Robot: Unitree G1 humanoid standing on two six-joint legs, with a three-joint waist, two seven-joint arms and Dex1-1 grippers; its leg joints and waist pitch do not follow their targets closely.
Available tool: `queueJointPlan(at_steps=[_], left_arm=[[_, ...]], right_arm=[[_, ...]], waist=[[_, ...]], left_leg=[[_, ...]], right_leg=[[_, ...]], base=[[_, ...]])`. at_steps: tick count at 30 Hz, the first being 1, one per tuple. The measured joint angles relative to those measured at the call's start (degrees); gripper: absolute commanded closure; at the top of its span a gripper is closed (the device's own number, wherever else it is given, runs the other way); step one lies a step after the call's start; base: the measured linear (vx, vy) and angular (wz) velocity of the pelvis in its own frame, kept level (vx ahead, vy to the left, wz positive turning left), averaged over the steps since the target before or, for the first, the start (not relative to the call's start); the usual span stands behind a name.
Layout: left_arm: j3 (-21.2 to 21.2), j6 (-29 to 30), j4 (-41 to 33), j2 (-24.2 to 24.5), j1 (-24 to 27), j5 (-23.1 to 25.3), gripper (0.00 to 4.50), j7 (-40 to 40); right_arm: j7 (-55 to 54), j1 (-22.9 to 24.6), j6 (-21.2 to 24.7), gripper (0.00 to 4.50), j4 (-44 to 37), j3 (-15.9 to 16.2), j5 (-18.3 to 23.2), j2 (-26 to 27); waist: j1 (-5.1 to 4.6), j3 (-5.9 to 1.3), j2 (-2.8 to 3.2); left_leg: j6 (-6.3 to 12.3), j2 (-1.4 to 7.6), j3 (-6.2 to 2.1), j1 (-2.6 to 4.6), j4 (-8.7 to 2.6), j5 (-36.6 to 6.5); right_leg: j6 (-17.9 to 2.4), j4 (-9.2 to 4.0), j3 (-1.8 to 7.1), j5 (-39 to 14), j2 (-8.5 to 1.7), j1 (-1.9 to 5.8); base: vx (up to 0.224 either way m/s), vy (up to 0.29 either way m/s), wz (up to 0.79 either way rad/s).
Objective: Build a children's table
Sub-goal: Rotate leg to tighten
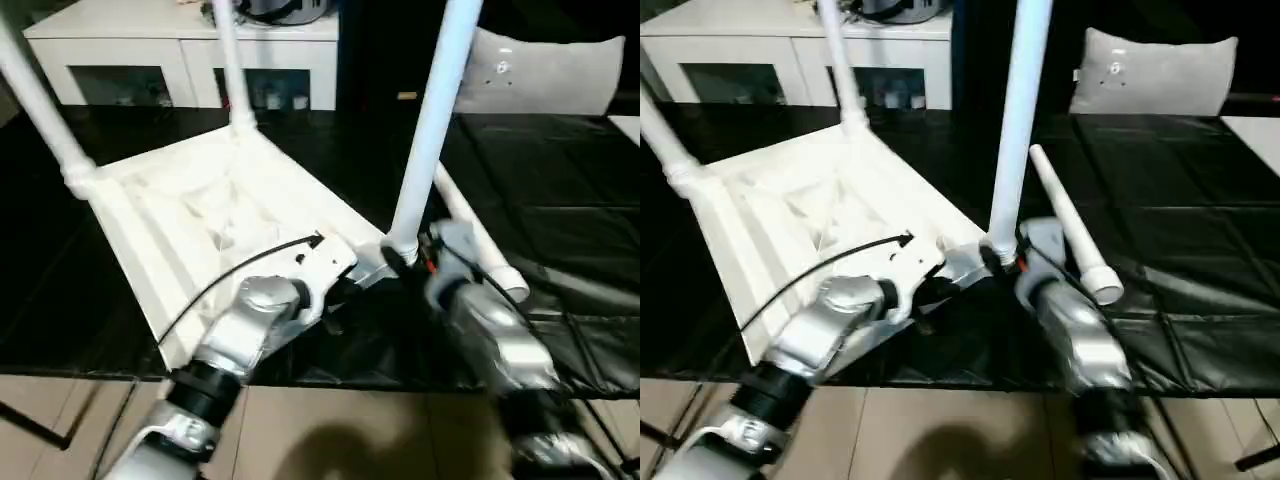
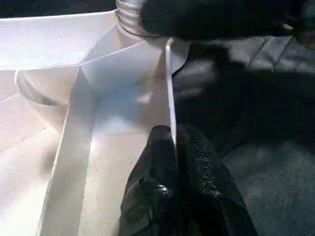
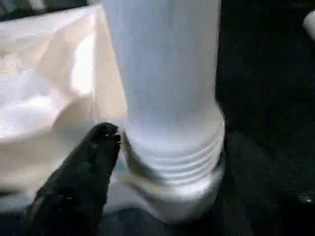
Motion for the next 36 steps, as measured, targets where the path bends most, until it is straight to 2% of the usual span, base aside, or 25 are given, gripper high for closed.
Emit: queueJointPlan(at_steps=[6, 8, 11, 12, 15, 16, 21, 22, 25, 28, 36], left_arm=[[-2.27, -5.11, 0.04, 6.18, 0.03, -0.45, 4.5, -7.48], [-2.6, -6.81, 0.15, 7.7, 0.06, -0.46, 4.5, -9.84], [-3.47, -9.2, 0.19, 9.6, 0.06, -0.62, 4.5, -13.68], [-3.91, -10.67, 0.17, 10.72, 0.07, -0.74, 4.5, -15.99], [-5.24, -14.85, 0.12, 14.46, 0.11, -1.64, 4.5, -21.91], [-5.33, -15.61, 0.12, 14.98, 0.18, -1.79, 4.5, -23.18], [-7.33, -18.54, -0.66, 16.63, 0.18, -2.18, 4.5, -28.31], [-7.67, -18.96, -0.81, 16.73, 0.17, -2.18, 4.5, -28.9], [-8.2, -20.2, -0.82, 17.06, 0.16, -2.14, 4.5, -30.27], [-8.42, -21.14, -0.39, 17.21, 0.03, -2.12, 4.5, -30.87], [-8.49, -21.81, 0.24, 17.16, -0.1, -2.21, 4.5, -31.94]], right_arm=[[15.22, 2.34, -0.51, 0.28, -5.76, 1.14, 2.44, -10.72], [18.09, 2.35, -1.06, 0.06, -6.18, 1.3, 2.46, -12.55], [23.14, 2.42, -1.19, 0.01, -6.38, 2.36, 3.29, -14.61], [26.49, 2.65, -1.0, 0.28, -7.16, 3.42, 4.19, -16.05], [33.57, 2.79, -0.63, 0.38, -8.39, 5.13, 5.45, -19.17], [34.65, 2.78, -0.51, 0.57, -8.39, 5.37, 5.64, -19.4], [39.18, 2.63, 0.63, 0.88, -8.39, 8.43, 5.98, -19.43], [39.78, 2.6, 0.76, 1.13, -8.39, 8.69, 5.98, -19.44], [41.86, 2.06, 1.61, 1.26, -8.52, 10.22, 6.18, -19.68], [43.36, 2.1, 3.05, 1.64, -8.96, 10.49, 6.71, -19.93], [44.53, 2.79, 5.02, 2.2, -11.79, 10.82, 7.19, -21.28]], waist=[[0.77, 0.02, 0.04], [1.11, 0.02, 0.03], [1.59, 0.02, 0.04], [1.88, 0.02, 0.04], [2.58, -0.01, -0.01], [2.88, -0.02, -0.02], [4.13, -0.02, -0.04], [4.36, -0.02, -0.05], [4.61, -0.02, -0.1], [4.6, -0.01, -0.13], [4.68, -0.01, -0.14]], left_leg=[[0.01, 0.01, 0.1, 0.01, 0.1, 0.0], [0.01, 0.03, 0.11, 0.02, 0.1, 0.0], [0.01, 0.05, 0.12, 0.02, 0.11, 0.0], [0.01, 0.05, 0.15, 0.01, 0.12, 0.0], [0.2, 0.08, 0.18, 0.02, 0.13, 0.11], [0.2, 0.09, 0.21, 0.04, 0.14, 0.11], [0.21, 0.14, 0.58, 0.12, 0.23, 0.09], [0.2, 0.14, 0.64, 0.16, 0.23, 0.09], [0.12, 0.14, 0.73, 0.27, 0.24, 0.04], [0.02, 0.14, 0.81, 0.41, 0.29, -0.01], [-0.01, 0.14, 0.83, 0.57, 0.41, -0.02]], right_leg=[[0.01, 0.0, 0.03, -0.01, -0.05, 0.02], [0.03, 0.01, 0.02, -0.02, -0.04, 0.02], [0.02, 0.03, 0.02, -0.01, -0.05, 0.03], [0.02, 0.03, 0.02, -0.01, -0.06, 0.03], [-0.06, 0.04, 0.03, 0.0, -0.06, 0.07], [-0.08, 0.04, 0.03, 0.01, -0.07, 0.08], [-0.1, 0.16, 0.17, 0.0, -0.18, 0.1], [-0.1, 0.18, 0.23, -0.01, -0.18, 0.1], [-0.06, 0.29, 0.31, -0.03, -0.19, 0.1], [0.14, 0.48, 0.41, -0.16, -0.19, 0.1], [0.28, 0.83, 0.5, -0.36, -0.19, 0.1]], base=[[0.0, 0.0, 0.0], [0.0, 0.0, 0.0], [0.0, 0.0, 0.0], [0.0, 0.0, 0.0], [0.0, 0.0, 0.0], [0.0, 0.0, 0.0], [0.0, 0.0, 0.0], [0.0, 0.0, 0.0], [0.0, 0.0, 0.0], [0.0, 0.0, 0.0], [0.0, 0.0, 0.0]])
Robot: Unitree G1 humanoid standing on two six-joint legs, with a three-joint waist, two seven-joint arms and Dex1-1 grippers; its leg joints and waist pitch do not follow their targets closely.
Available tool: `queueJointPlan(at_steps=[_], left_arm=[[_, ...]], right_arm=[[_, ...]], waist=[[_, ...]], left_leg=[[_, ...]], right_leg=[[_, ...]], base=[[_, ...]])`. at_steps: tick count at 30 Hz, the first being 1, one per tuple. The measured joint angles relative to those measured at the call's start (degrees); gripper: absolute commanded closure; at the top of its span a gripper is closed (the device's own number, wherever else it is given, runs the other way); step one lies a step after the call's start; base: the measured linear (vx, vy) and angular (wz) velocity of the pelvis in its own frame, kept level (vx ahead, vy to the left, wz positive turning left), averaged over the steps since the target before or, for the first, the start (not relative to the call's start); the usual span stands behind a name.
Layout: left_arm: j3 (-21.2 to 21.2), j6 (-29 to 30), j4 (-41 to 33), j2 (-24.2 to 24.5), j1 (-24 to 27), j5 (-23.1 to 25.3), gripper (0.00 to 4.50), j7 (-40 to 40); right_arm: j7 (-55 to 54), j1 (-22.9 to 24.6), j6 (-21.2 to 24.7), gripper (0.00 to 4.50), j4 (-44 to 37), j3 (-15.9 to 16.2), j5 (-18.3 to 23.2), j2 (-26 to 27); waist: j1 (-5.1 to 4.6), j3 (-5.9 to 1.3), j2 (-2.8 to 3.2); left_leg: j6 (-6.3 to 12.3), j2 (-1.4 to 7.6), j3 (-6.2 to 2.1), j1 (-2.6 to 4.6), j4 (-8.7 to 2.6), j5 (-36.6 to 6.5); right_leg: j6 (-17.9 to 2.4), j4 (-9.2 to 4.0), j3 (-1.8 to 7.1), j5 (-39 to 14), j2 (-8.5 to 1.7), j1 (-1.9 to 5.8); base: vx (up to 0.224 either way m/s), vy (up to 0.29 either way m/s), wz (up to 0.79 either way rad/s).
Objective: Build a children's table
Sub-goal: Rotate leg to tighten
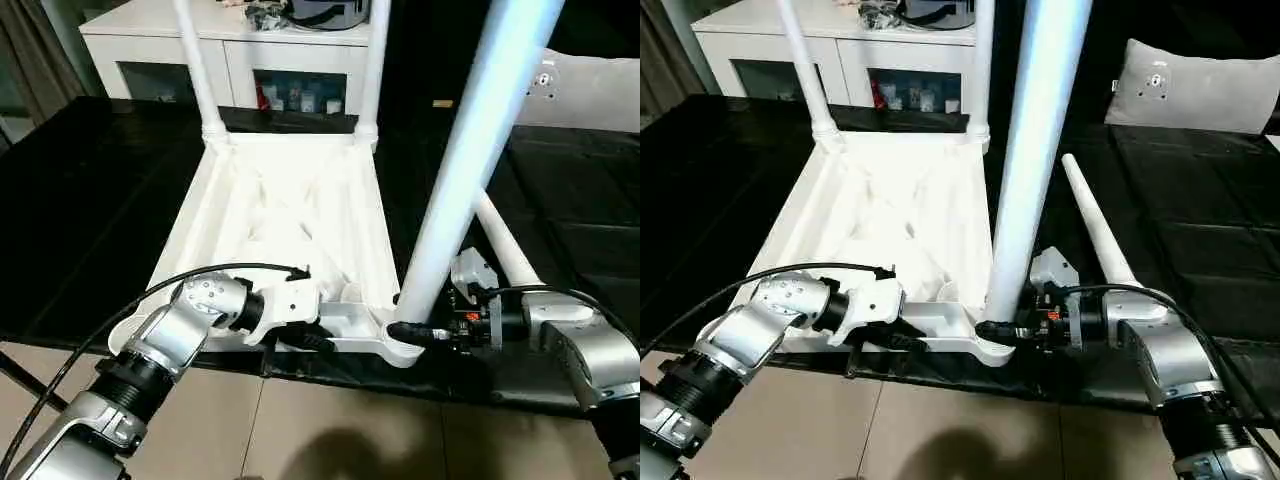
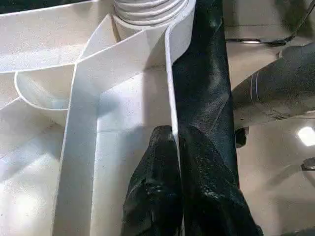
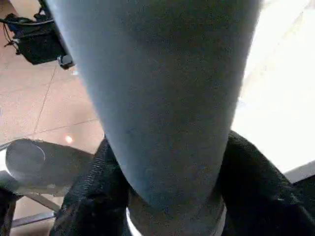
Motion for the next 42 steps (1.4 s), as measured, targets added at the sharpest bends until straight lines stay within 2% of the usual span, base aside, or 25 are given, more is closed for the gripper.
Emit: queueJointPlan(at_steps=[4, 8, 10, 11, 15, 17, 18, 21, 23, 24, 25, 28, 29, 34, 36, 40, 42], left_arm=[[0.05, 0.41, -0.08, 0.01, 0.23, -0.49, 4.5, -0.26], [1.27, 4.04, -1.48, -0.68, 1.35, -1.22, 4.5, 0.36], [3.07, 7.57, -2.08, -1.57, 2.15, -1.23, 4.5, 2.98], [3.61, 9.18, -2.25, -2.16, 2.28, -1.13, 4.5, 4.41], [7.24, 19.54, -3.21, -8.25, 2.82, -1.13, 4.5, 14.93], [8.96, 23.79, -3.25, -12.54, 2.84, -1.0, 4.5, 21.04], [9.71, 25.61, -3.22, -15.1, 2.75, -0.68, 4.5, 25.0], [10.61, 28.48, -2.59, -19.44, 2.17, 0.13, 4.5, 31.84], [11.27, 29.15, -1.95, -22.43, 1.76, 1.25, 4.5, 36.11], [11.26, 29.63, -1.95, -23.22, 1.68, 1.31, 4.5, 37.13], [11.23, 29.79, -1.96, -23.53, 1.66, 1.37, 4.5, 37.65], [10.54, 29.99, -2.53, -23.57, 1.69, 1.84, 4.5, 37.97], [10.25, 30.04, -2.89, -23.34, 1.75, 1.98, 4.5, 37.97], [8.89, 29.08, -4.12, -21.07, 1.73, 2.24, 4.5, 37.06], [8.42, 28.27, -4.11, -20.19, 1.67, 2.28, 4.5, 36.05], [7.59, 25.47, -3.91, -17.33, 1.41, 2.12, 4.5, 32.75], [7.57, 23.88, -3.3, -16.05, 1.17, 2.04, 4.5, 31.04]], right_arm=[[-0.13, 0.7, 0.19, 2.3, -1.07, -0.12, 0.05, -0.11], [-3.68, 2.95, 2.03, 2.39, -4.42, -1.03, 0.3, 1.54], [-8.99, 3.17, 3.05, 2.4, -4.55, -2.1, -0.4, 4.3], [-11.69, 3.16, 3.43, 2.4, -4.51, -2.7, -0.89, 5.61], [-29.77, 0.25, 5.9, 2.42, -1.06, -6.36, -4.44, 14.52], [-38.34, -2.19, 6.81, 2.43, 1.48, -7.97, -6.14, 18.49], [-43.62, -4.02, 7.09, 2.43, 3.24, -8.75, -7.29, 20.63], [-51.76, -7.32, 6.26, 2.43, 7.63, -10.07, -8.1, 23.81], [-55.48, -9.58, 4.28, 2.43, 11.31, -11.27, -8.38, 25.27], [-56.14, -9.81, 3.44, 1.9, 12.06, -11.84, -8.38, 25.67], [-56.38, -10.1, 2.96, 1.9, 12.66, -12.03, -8.38, 25.83], [-56.51, -10.83, 2.87, 1.7, 13.45, -14.11, -7.1, 27.36], [-56.52, -10.84, 2.86, 1.47, 13.43, -14.26, -7.08, 27.5], [-55.32, -10.47, 2.32, 1.14, 13.16, -14.1, -6.73, 27.26], [-53.07, -9.56, 1.24, 0.9, 12.59, -13.99, -6.34, 25.94], [-45.7, -5.95, 0.66, 0.69, 10.43, -12.57, -5.15, 22.15], [-42.15, -4.31, 0.15, 0.39, 10.17, -11.63, -5.02, 20.26]], waist=[[-0.04, -0.01, -0.01], [-0.22, -0.05, 0.01], [-0.69, -0.09, -0.02], [-1.12, -0.09, -0.02], [-4.38, -0.03, -0.12], [-5.8, 0.0, -0.16], [-6.65, 0.01, -0.11], [-7.5, -0.02, 0.11], [-7.92, 0.02, 0.16], [-7.98, 0.01, 0.16], [-8.0, 0.01, 0.16], [-8.01, 0.0, 0.15], [-7.95, 0.0, 0.14], [-7.24, 0.0, 0.11], [-6.55, -0.03, 0.17], [-5.81, -0.03, 0.18], [-5.5, -0.02, 0.2]], left_leg=[[0.0, 0.0, 0.0, 0.02, 0.03, 0.0], [-0.01, 0.0, 0.0, 0.08, 0.04, 0.0], [-0.06, -0.01, -0.02, 0.19, 0.07, 0.04], [-0.06, -0.01, -0.02, 0.24, 0.06, 0.04], [-0.13, 0.0, -0.23, 0.23, 0.37, 0.08], [-0.13, 0.01, -0.38, 0.07, 0.58, 0.08], [-0.13, 0.08, -0.6, -0.04, 0.66, 0.08], [-0.1, 0.08, -1.39, -0.36, 0.53, 0.07], [-0.08, 0.07, -1.42, -0.5, 0.58, 0.07], [-0.07, 0.11, -1.44, -0.65, 0.52, 0.07], [-0.05, 0.13, -1.44, -0.92, 0.52, 0.07], [0.01, 0.11, -1.41, -0.97, 0.52, 0.04], [0.01, 0.1, -1.37, -0.97, 0.52, 0.04], [-0.04, 0.1, -1.24, -0.85, 0.42, 0.03], [-0.06, 0.1, -1.24, -0.8, 0.27, 0.01], [-0.06, 0.13, -1.24, -0.92, -0.05, 0.04], [-0.05, 0.15, -1.2, -0.97, -0.02, 0.06]], right_leg=[[0.0, 0.04, 0.03, 0.0, 0.0, 0.0], [-0.01, 0.06, 0.06, 0.0, 0.0, 0.02], [-0.02, 0.13, 0.11, 0.02, 0.04, 0.05], [-0.02, 0.12, 0.12, 0.02, 0.05, 0.07], [-0.02, -0.01, -0.05, 0.02, 0.05, 0.04], [-0.01, -0.28, -0.4, 0.02, 0.05, 0.07], [-0.01, -0.74, -0.87, 0.02, 0.04, 0.11], [0.0, -1.98, -1.85, 0.03, 0.05, 0.54], [0.0, -2.4, -2.28, 0.03, -0.09, 0.51], [0.0, -2.59, -2.31, 0.04, -0.09, 0.54], [-0.02, -2.58, -2.23, 0.06, -0.1, 0.57], [-0.24, -2.45, -2.0, 0.4, -0.12, 0.46], [-0.3, -2.28, -1.91, 0.46, -0.12, 0.4], [-0.52, -1.06, -1.58, 0.75, -0.02, -0.06], [-0.56, -0.85, -1.57, 0.77, 0.1, -0.2], [-0.61, -0.85, -1.6, 0.72, 0.19, -0.44], [-0.63, -0.83, -1.51, 0.74, 0.17, -0.5]], base=[[0.0, 0.0, 0.0], [0.0, 0.0, 0.0], [0.0, 0.0, 0.0], [0.0, 0.0, 0.0], [0.0, 0.0, 0.0], [0.0, 0.0, 0.0], [0.0, 0.0, 0.0], [0.0, 0.0, 0.0], [0.0, 0.0, 0.0], [0.0, 0.0, 0.0], [0.0, 0.0, 0.0], [0.0, 0.0, 0.0], [0.0, 0.0, 0.0], [0.0, 0.0, 0.0], [0.0, 0.0, 0.0], [0.0, 0.0, 0.0], [0.0, 0.0, 0.0]])
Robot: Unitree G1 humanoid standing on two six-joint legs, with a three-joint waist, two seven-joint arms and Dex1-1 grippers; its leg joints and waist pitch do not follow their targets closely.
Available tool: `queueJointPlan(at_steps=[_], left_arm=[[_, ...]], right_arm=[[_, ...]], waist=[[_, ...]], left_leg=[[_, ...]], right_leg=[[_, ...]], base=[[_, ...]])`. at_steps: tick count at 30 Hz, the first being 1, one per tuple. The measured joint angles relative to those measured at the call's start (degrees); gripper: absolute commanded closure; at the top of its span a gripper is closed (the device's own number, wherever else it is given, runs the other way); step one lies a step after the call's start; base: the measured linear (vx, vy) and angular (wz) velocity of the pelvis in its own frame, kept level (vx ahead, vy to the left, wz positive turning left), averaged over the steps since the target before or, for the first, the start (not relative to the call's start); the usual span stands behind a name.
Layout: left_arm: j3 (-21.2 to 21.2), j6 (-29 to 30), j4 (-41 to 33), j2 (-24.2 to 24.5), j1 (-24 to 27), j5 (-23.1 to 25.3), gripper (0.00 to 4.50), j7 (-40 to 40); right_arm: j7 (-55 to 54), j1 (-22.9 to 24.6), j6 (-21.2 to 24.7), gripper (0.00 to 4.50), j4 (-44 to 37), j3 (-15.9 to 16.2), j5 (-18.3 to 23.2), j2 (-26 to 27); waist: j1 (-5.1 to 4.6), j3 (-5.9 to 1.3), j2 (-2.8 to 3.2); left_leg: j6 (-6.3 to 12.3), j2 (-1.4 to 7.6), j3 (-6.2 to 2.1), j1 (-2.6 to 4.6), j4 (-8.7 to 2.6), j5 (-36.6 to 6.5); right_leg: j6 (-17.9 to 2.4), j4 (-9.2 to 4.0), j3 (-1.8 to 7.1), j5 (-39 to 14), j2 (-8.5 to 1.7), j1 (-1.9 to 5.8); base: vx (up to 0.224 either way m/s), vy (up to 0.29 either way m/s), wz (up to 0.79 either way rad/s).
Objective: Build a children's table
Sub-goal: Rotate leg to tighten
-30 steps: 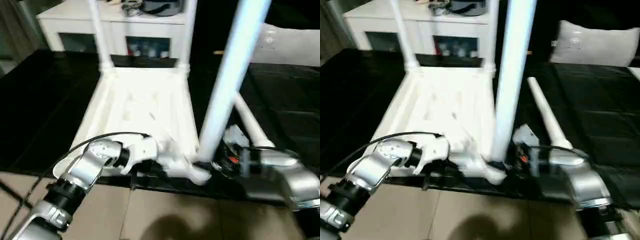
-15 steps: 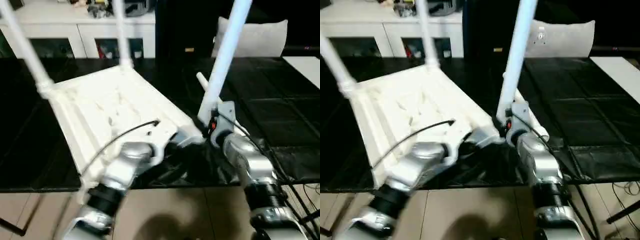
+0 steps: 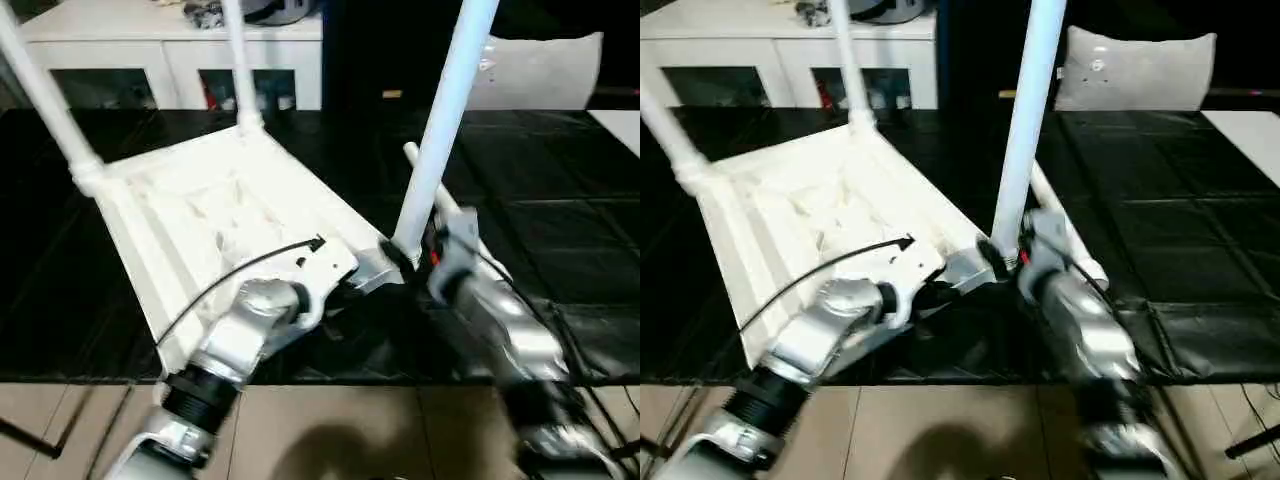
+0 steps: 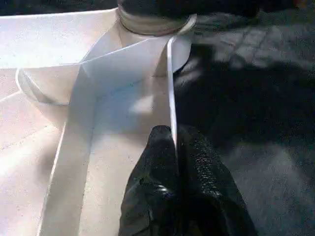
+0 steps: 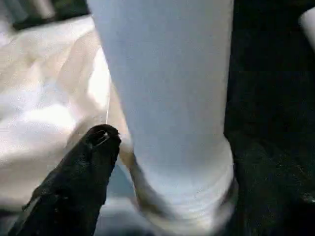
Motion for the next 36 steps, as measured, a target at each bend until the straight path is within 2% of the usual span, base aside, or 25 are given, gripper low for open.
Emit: queueJointPlan(at_steps=[5, 8, 12, 14, 16, 20, 22, 27, 30, 36], left_arm=[[-0.58, -4.72, 2.21, 4.27, -0.88, -0.97, 4.5, -5.55], [-1.12, -7.29, 3.15, 6.88, -1.35, -1.01, 4.5, -8.97], [-2.64, -11.91, 3.42, 10.98, -1.4, -0.98, 4.5, -14.87], [-2.75, -13.43, 3.78, 11.75, -1.39, -0.93, 4.5, -16.47], [-3.99, -16.89, 3.8, 13.7, -1.4, -1.03, 4.5, -19.98], [-5.5, -21.57, 3.6, 16.9, -1.32, -1.66, 4.5, -26.56], [-6.1, -22.52, 3.42, 17.35, -1.42, -1.69, 4.5, -28.37], [-7.13, -23.88, 3.32, 17.29, -1.58, -1.65, 4.5, -29.75], [-7.21, -24.73, 4.23, 17.18, -1.97, -1.65, 4.5, -31.08], [-7.57, -25.72, 5.05, 17.19, -2.34, -1.67, 4.5, -32.06]], right_arm=[[10.15, 2.94, -1.86, 0.07, -3.26, 2.02, 0.34, -6.78], [14.74, 3.05, -2.54, 0.07, -5.05, 2.01, 1.42, -9.9], [22.18, 3.94, -3.85, 0.07, -6.68, 2.23, 2.52, -14.41], [23.94, 3.98, -3.91, 0.33, -6.77, 2.56, 2.61, -14.86], [28.21, 4.24, -3.91, 0.42, -6.95, 4.8, 2.89, -16.46], [34.24, 4.5, -3.88, 0.81, -6.99, 7.36, 3.3, -18.53], [36.56, 4.41, -3.61, 0.86, -7.08, 8.7, 3.88, -18.6], [39.61, 4.42, -2.43, 1.44, -7.46, 9.96, 4.22, -18.62], [41.21, 4.41, -1.2, 1.68, -8.26, 11.05, 4.91, -18.93], [42.49, 4.39, -0.23, 2.08, -8.7, 11.09, 5.28, -19.54]], waist=[[0.72, 0.01, 0.02], [0.83, 0.0, 0.03], [1.59, 0.0, 0.04], [2.01, 0.0, 0.04], [2.37, 0.0, 0.04], [3.86, -0.02, 0.03], [4.39, -0.03, 0.0], [5.01, -0.04, -0.04], [5.34, -0.03, -0.05], [5.53, -0.03, -0.06]], left_leg=[[-0.02, -0.04, 0.23, 0.05, 0.14, -0.02], [-0.03, -0.07, 0.26, 0.1, 0.19, -0.02], [-0.02, -0.06, 0.26, 0.1, 0.17, -0.02], [-0.02, -0.06, 0.27, 0.11, 0.18, -0.02], [-0.01, -0.05, 0.28, 0.11, 0.19, -0.01], [0.02, -0.05, 0.34, 0.11, 0.22, 0.0], [0.03, -0.05, 0.41, 0.13, 0.31, -0.01], [-0.01, -0.07, 0.52, 0.19, 0.48, -0.03], [-0.03, -0.06, 0.53, 0.3, 0.5, -0.03], [-0.05, -0.06, 0.55, 0.54, 0.5, -0.03]], right_leg=[[-0.02, 0.0, 0.34, 0.03, -0.08, 0.0], [-0.03, 0.02, 0.45, 0.05, -0.07, 0.02], [-0.03, 0.03, 0.45, 0.05, -0.06, 0.02], [-0.05, 0.04, 0.46, 0.06, -0.06, 0.02], [-0.04, 0.06, 0.46, 0.06, -0.06, 0.02], [-0.15, 0.07, 0.5, 0.12, -0.11, 0.03], [-0.15, 0.12, 0.53, 0.12, -0.16, 0.06], [-0.08, 0.27, 0.73, 0.08, -0.17, 0.07], [0.03, 0.48, 0.75, 0.01, -0.17, 0.07], [0.07, 0.56, 0.78, -0.02, -0.19, 0.23]], base=[[0.0, 0.0, 0.0], [0.0, 0.0, 0.0], [0.0, 0.0, 0.0], [0.0, 0.0, 0.0], [0.0, 0.0, 0.0], [0.0, 0.0, 0.0], [0.0, 0.0, 0.0], [0.0, 0.0, 0.0], [0.0, 0.0, 0.0], [0.0, 0.0, 0.0]])
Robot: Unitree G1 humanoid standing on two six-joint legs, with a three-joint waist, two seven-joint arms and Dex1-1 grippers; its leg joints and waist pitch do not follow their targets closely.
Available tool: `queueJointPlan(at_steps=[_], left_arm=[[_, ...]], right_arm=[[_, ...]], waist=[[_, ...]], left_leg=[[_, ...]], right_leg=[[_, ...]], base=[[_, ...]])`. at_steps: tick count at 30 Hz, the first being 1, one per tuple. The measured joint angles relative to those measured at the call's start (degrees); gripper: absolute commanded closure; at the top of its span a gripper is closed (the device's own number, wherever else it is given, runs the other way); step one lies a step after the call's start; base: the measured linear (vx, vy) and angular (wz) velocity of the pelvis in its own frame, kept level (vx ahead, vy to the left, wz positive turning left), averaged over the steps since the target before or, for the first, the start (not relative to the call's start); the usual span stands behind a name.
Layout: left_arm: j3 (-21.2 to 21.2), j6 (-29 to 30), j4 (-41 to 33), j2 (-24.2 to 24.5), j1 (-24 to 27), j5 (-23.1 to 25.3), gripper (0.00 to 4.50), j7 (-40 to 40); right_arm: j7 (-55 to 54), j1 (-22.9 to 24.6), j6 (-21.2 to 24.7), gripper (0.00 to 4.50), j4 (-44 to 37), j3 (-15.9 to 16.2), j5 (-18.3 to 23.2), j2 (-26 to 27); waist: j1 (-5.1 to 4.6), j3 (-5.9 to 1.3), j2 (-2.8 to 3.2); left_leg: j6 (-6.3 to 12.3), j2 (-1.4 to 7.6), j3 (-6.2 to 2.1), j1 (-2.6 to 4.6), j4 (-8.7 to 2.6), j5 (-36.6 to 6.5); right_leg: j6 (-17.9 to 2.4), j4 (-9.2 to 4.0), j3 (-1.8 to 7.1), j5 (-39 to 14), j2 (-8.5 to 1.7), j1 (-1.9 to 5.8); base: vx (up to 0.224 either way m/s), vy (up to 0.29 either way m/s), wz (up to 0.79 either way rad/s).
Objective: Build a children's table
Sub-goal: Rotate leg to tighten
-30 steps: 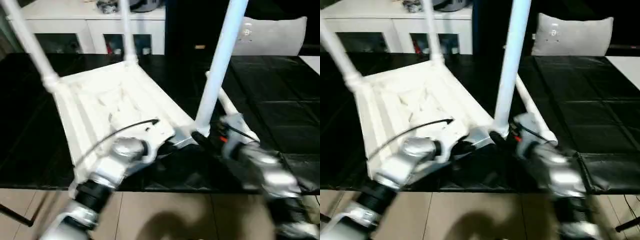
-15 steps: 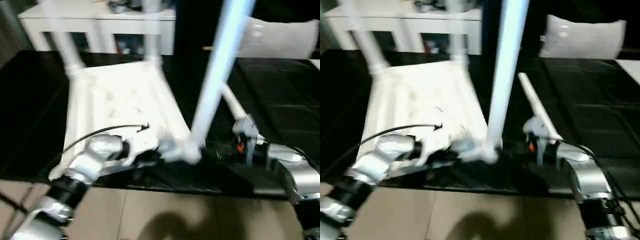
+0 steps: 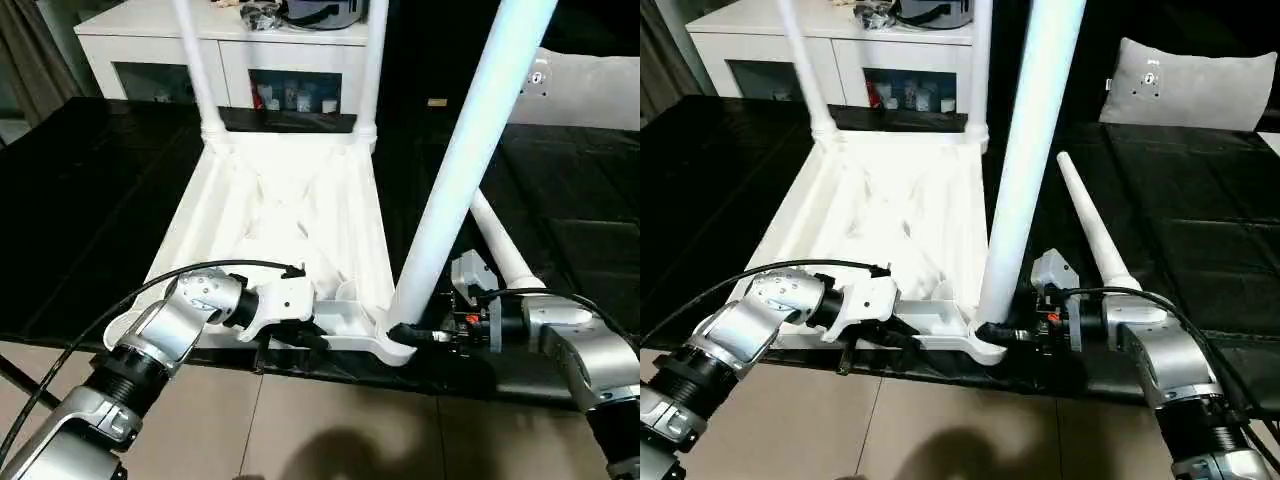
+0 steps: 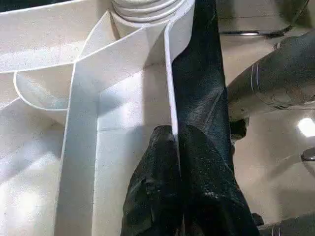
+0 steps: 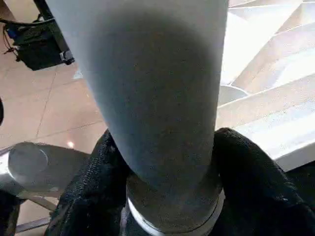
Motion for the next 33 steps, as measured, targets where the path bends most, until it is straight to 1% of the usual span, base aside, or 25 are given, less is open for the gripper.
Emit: queueJointPlan(at_steps=[5, 8, 9, 12, 14, 15, 17, 18, 19, 20, 21, 22, 23, 24, 25, 26, 27, 28, 29, 30, 31, 33], left_arm=[[0.0, 0.16, 0.15, -0.09, 0.06, -0.11, 4.5, 0.0], [0.48, 1.26, -0.48, -0.39, 0.83, -0.61, 4.5, 0.02], [0.9, 2.88, -1.28, -0.93, 1.5, -1.0, 4.5, 0.22], [1.81, 6.59, -2.62, -1.38, 2.28, -1.36, 4.5, 1.24], [3.16, 9.17, -3.16, -2.55, 3.19, -1.39, 4.5, 3.7], [4.09, 11.39, -3.27, -3.55, 3.51, -1.4, 4.5, 5.84], [4.86, 13.89, -3.39, -4.89, 3.61, -1.29, 4.5, 8.56], [5.87, 16.59, -3.7, -6.42, 3.89, -1.28, 4.5, 11.05], [6.8, 19.12, -3.82, -7.93, 3.9, -1.26, 4.5, 13.41], [7.72, 21.65, -3.92, -9.7, 3.88, -1.23, 4.5, 16.3], [8.87, 24.38, -3.93, -12.15, 3.68, -1.0, 4.5, 20.13], [9.22, 25.65, -3.93, -13.47, 3.44, -0.86, 4.5, 22.26], [9.84, 26.78, -3.92, -14.59, 3.32, -0.95, 4.5, 24.17], [11.01, 28.56, -3.23, -17.44, 3.0, -0.71, 4.5, 28.3], [11.65, 29.54, -2.2, -19.35, 2.25, -0.46, 4.5, 31.3], [12.02, 30.29, -1.13, -20.97, 1.44, -0.26, 4.5, 33.89], [12.42, 30.72, -0.42, -22.48, 1.04, -0.25, 4.5, 36.33], [12.7, 30.87, -0.15, -23.3, 0.89, -0.25, 4.5, 37.7], [12.99, 31.17, -0.13, -24.06, 0.77, -0.24, 4.5, 38.95], [13.11, 31.36, -0.18, -24.68, 0.65, -0.24, 4.5, 39.98], [13.15, 31.51, -0.25, -24.88, 0.61, -0.21, 4.5, 40.33], [12.89, 31.51, -0.61, -24.87, 0.61, 0.08, 4.5, 40.52]], right_arm=[[0.15, 0.26, 0.59, 2.28, -1.1, -0.11, 0.04, -0.33], [-0.31, 1.1, 0.98, 2.37, -2.37, -0.25, 0.08, -0.46], [-1.11, 2.17, 1.25, 2.39, -3.34, -0.73, 0.29, -0.07], [-3.78, 3.75, 1.83, 2.41, -4.89, -1.32, 0.54, 1.58], [-7.6, 4.24, 2.58, 2.41, -5.24, -2.29, 0.11, 3.44], [-11.22, 4.19, 3.11, 2.41, -5.22, -3.07, -0.69, 5.26], [-16.17, 3.86, 3.52, 2.43, -4.68, -4.15, -1.52, 7.55], [-20.28, 3.13, 4.39, 2.43, -3.67, -5.23, -1.97, 9.89], [-23.94, 2.02, 5.12, 2.44, -2.52, -6.17, -2.62, 12.08], [-27.86, 0.53, 5.79, 2.44, -1.1, -6.98, -3.34, 14.05], [-33.04, -1.7, 6.58, 2.45, 0.98, -7.72, -4.21, 16.42], [-35.85, -2.81, 6.85, 2.45, 1.94, -8.11, -4.83, 17.42], [-38.26, -3.77, 7.17, 2.45, 2.82, -8.43, -5.06, 18.14], [-43.51, -6.01, 7.61, 2.45, 5.3, -9.68, -5.97, 20.93], [-47.2, -7.8, 7.65, 2.45, 7.3, -10.45, -6.38, 22.52], [-50.24, -9.31, 7.6, 2.45, 9.07, -11.26, -6.62, 23.63], [-52.57, -10.47, 7.2, 2.45, 10.55, -11.75, -6.7, 24.39], [-53.49, -11.17, 6.48, 2.45, 11.62, -12.12, -6.69, 24.85], [-54.08, -11.64, 5.74, 2.1, 12.38, -12.7, -6.69, 25.29], [-54.3, -12.17, 4.98, 1.9, 13.23, -13.4, -6.64, 25.65], [-54.34, -12.51, 4.86, 1.76, 13.61, -14.04, -6.18, 26.0], [-54.31, -12.92, 4.83, 1.66, 13.84, -15.24, -4.84, 26.92]], waist=[[-0.02, 0.0, -0.04], [-0.02, -0.02, -0.02], [-0.04, -0.05, -0.03], [-0.32, -0.1, 0.03], [-0.6, -0.18, 0.02], [-1.16, -0.19, 0.02], [-2.28, -0.19, 0.03], [-3.16, -0.19, 0.02], [-3.83, -0.16, -0.01], [-4.66, -0.14, 0.02], [-5.75, -0.06, 0.16], [-6.41, -0.02, 0.27], [-6.91, 0.1, 0.37], [-7.8, 0.22, 0.54], [-8.35, 0.3, 0.5], [-8.61, 0.38, 0.47], [-8.87, 0.49, 0.44], [-9.04, 0.52, 0.44], [-9.12, 0.55, 0.5], [-9.1, 0.58, 0.53], [-9.11, 0.59, 0.54], [-9.14, 0.57, 0.58]], left_leg=[[0.0, 0.0, 0.0, 0.14, -0.01, 0.0], [-0.06, 0.0, 0.0, 0.28, -0.04, -0.05], [-0.12, 0.0, 0.0, 0.41, -0.08, -0.1], [-0.18, -0.01, 0.01, 0.47, -0.07, -0.14], [-0.19, -0.02, 0.01, 0.56, -0.03, -0.13], [-0.19, -0.02, 0.0, 0.64, -0.03, -0.13], [-0.19, -0.05, -0.03, 0.63, 0.02, -0.13], [-0.19, -0.05, -0.07, 0.62, 0.03, -0.13], [-0.19, -0.07, -0.1, 0.56, 0.08, -0.13], [-0.18, -0.07, -0.23, 0.46, 0.15, -0.13], [-0.18, 0.03, -0.57, 0.38, 0.31, -0.13], [-0.18, 0.12, -0.88, 0.32, 0.3, -0.13], [-0.17, 0.18, -1.17, 0.03, 0.2, -0.14], [-0.16, 0.65, -1.75, 0.06, 0.27, -0.14], [-0.16, 0.78, -1.8, 0.07, 0.29, -0.15], [-0.16, 0.78, -1.79, 0.1, 0.29, -0.15], [-0.16, 0.72, -1.72, 0.39, 0.26, -0.15], [-0.16, 0.54, -1.66, 0.53, 0.26, -0.16], [-0.16, 0.26, -1.53, 0.5, 0.22, -0.16], [-0.16, 0.11, -1.67, 0.4, 0.08, -0.16], [-0.16, 0.08, -1.71, 0.3, -0.01, -0.16], [-0.16, 0.06, -1.72, 0.18, -0.11, -0.16]], right_leg=[[0.04, 0.0, 0.0, -0.02, 0.0, 0.11], [0.13, 0.0, 0.0, -0.1, 0.0, 0.23], [0.19, 0.0, 0.0, -0.19, 0.0, 0.34], [0.2, 0.0, 0.02, -0.21, -0.01, 0.37], [0.2, 0.05, 0.06, -0.21, 0.01, 0.44], [0.2, 0.04, 0.05, -0.21, 0.01, 0.48], [0.22, -0.06, -0.02, -0.22, 0.01, 0.47], [0.22, -0.21, -0.12, -0.22, 0.02, 0.51], [0.22, -0.36, -0.24, -0.22, 0.04, 0.49], [0.22, -0.7, -0.57, -0.22, 0.06, 0.54], [0.22, -1.3, -1.43, -0.22, -0.01, 0.68], [0.22, -1.94, -2.04, -0.22, -0.01, 0.83], [0.22, -2.53, -2.48, -0.22, -0.01, 1.14], [0.22, -3.05, -3.11, -0.22, -0.01, 1.48], [0.22, -3.15, -3.2, -0.22, 0.01, 1.63], [0.22, -3.12, -3.12, -0.22, 0.01, 1.65], [0.22, -3.03, -3.0, -0.22, 0.02, 1.65], [0.22, -3.0, -3.1, -0.22, -0.06, 1.58], [0.22, -3.0, -3.3, -0.22, -0.14, 1.51], [0.22, -3.0, -3.43, -0.22, -0.22, 1.42], [0.22, -3.0, -3.43, -0.21, -0.22, 1.42], [0.21, -2.98, -3.37, -0.21, -0.22, 1.42]], base=[[0.0, 0.0, 0.0], [0.0, 0.0, 0.0], [0.0, 0.0, 0.0], [0.0, 0.0, 0.0], [0.0, 0.0, 0.0], [0.0, 0.0, 0.0], [0.0, 0.0, 0.0], [0.0, 0.0, 0.0], [0.0, 0.0, 0.0], [0.0, 0.0, 0.0], [0.0, 0.0, 0.0], [0.0, 0.0, 0.0], [0.0, 0.0, 0.0], [0.0, 0.0, 0.0], [0.0, 0.0, 0.0], [0.0, 0.0, 0.0], [0.0, 0.0, 0.0], [0.0, 0.0, 0.0], [0.0, 0.0, 0.0], [0.0, 0.0, 0.0], [0.0, 0.0, 0.0], [0.0, 0.0, 0.0]])
